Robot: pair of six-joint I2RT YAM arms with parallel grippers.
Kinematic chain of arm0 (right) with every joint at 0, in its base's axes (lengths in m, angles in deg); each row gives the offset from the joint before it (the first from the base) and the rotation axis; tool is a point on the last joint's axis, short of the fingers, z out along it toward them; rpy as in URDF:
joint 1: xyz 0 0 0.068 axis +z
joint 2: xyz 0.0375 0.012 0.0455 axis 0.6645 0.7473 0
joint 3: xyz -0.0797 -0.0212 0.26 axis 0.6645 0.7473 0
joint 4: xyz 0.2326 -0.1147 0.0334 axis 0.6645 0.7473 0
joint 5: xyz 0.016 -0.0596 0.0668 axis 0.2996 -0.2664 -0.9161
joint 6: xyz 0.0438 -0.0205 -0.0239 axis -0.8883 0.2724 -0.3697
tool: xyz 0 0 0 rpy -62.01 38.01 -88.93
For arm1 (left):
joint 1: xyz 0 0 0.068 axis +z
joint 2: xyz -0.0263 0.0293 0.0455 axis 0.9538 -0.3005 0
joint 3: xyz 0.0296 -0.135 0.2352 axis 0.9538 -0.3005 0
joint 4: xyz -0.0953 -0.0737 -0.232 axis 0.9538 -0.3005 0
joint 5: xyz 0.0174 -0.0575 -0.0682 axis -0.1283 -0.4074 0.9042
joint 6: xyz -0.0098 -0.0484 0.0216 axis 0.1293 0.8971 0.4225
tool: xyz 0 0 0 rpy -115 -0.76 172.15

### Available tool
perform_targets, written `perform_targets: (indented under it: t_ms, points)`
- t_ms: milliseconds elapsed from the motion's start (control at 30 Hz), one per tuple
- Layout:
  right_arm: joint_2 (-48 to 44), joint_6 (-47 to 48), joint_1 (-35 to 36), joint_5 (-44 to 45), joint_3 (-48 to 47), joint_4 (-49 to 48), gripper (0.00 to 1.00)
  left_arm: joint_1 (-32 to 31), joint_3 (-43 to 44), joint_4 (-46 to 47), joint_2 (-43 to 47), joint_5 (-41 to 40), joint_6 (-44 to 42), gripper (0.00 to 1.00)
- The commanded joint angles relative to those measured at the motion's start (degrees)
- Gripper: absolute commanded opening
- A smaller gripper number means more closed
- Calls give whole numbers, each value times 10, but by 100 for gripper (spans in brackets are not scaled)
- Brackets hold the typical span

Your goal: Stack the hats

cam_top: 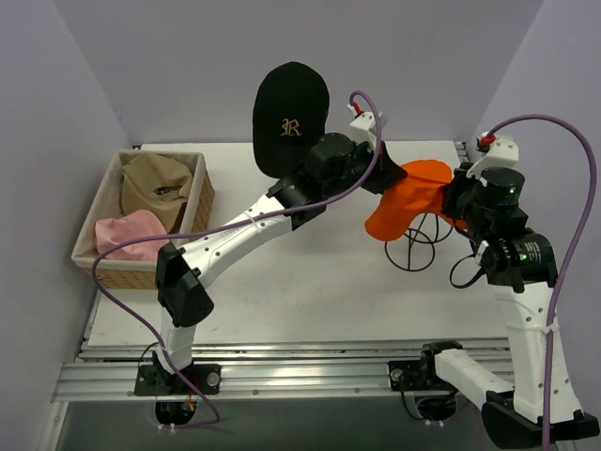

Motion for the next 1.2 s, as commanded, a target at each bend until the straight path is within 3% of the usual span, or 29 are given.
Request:
perform_targets:
  t_ms: [0, 233, 467, 633, 767, 1000, 1067, 1167]
  points:
    - [-45, 5, -10, 120, 53, -32, 1, 22, -14, 3, -2, -43, -8, 3]
    - [-54, -14, -12, 176, 154, -128, 1, 19, 20, 1, -54, -30, -9, 2]
    - [-29, -6, -37, 236, 159, -173, 0, 19, 38, 8, -86, -29, -18, 2]
    - [-27, -15, -75, 215, 186, -158, 0, 19, 44, 18, -98, -8, -18, 2]
    - [-14, -22, -146, 167, 175, -142, 0, 18, 39, 25, -94, -15, -23, 2]
    - [28, -21, -183, 141, 157, -122, 0, 18, 53, 2, -104, -25, -28, 2]
    - [38, -21, -184, 121, 159, -127, 5, 18, 53, 1, -107, -29, -31, 2]
    - [32, -24, -185, 106, 163, -137, 25, 18, 46, 0, -106, -30, -33, 10]
